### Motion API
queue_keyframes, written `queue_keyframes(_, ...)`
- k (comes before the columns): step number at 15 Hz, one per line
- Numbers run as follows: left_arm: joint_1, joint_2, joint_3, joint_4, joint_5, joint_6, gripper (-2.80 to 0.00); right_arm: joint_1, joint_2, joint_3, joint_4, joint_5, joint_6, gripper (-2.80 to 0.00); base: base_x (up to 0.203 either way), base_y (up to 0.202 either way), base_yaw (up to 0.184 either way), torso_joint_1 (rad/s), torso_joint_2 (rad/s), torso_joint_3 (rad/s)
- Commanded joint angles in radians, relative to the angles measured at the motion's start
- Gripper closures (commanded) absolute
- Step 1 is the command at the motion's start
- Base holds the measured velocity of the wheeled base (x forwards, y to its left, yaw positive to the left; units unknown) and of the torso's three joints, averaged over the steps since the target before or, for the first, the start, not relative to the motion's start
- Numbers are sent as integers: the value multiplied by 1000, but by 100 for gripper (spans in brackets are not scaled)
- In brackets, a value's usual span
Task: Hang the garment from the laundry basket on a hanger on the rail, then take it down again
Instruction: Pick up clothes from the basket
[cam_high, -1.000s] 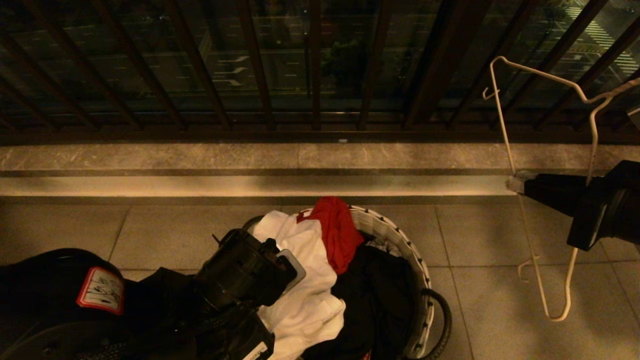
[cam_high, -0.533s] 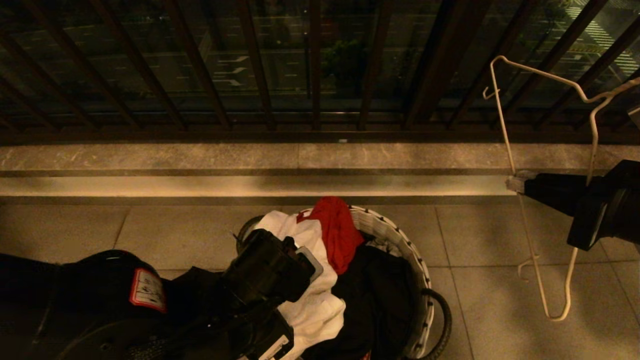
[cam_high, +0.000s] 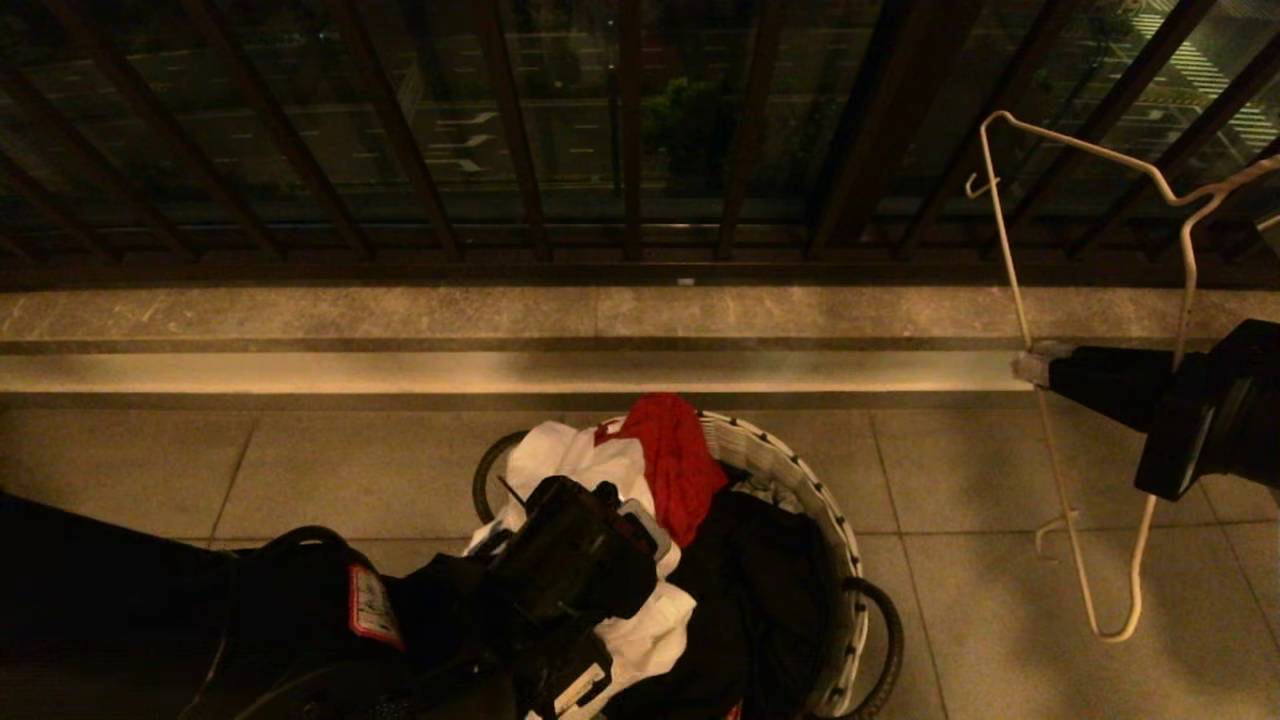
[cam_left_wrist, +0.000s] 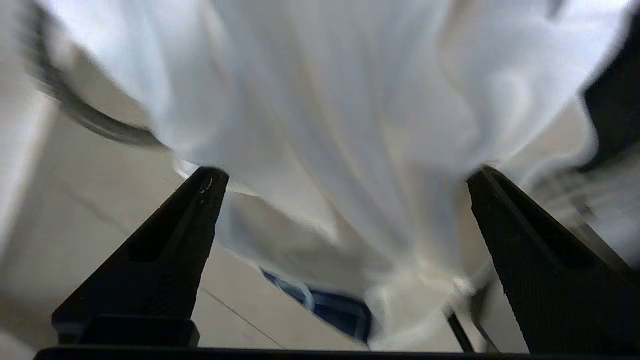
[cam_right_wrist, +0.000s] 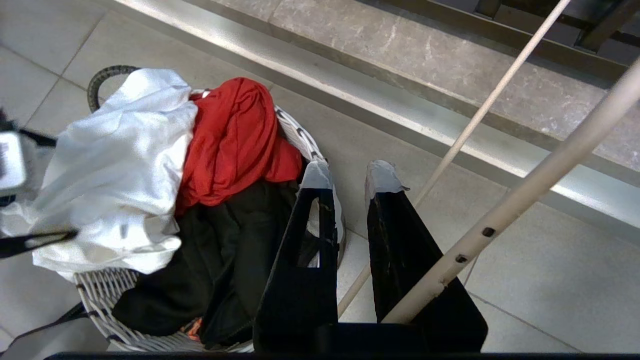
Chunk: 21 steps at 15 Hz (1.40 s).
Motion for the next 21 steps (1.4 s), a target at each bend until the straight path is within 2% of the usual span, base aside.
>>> queue_keyframes(1,2,19,-8,-38,35,26,-280,1,0,-1,-2,1,-1,0,0,0,0,0,0,0)
queue_keyframes(3,4,2,-8,-89,90,42,-280,0,0,-1,-2,1,-1,0,0,0,0,0,0,0)
queue_keyframes(8,28,-98,0,-95,133,38,-280,1,0,1,-2,1,-1,0,0,0,0,0,0,0)
queue_keyframes(11,30,-168,61,-96,140,35,-280,1,0,1,-2,1,-1,0,0,0,0,0,0,0)
queue_keyframes(14,22,-196,156,-97,127,29,-280,1,0,1,-2,1,-1,0,0,0,0,0,0,0)
queue_keyframes(18,-17,-194,258,-96,65,-23,-280,-1,2,1,-2,1,-1,0,0,0,0,0,0,0)
queue_keyframes(21,-25,-166,334,-97,59,-61,-280,1,3,-1,-2,1,-1,0,0,0,0,0,0,0)
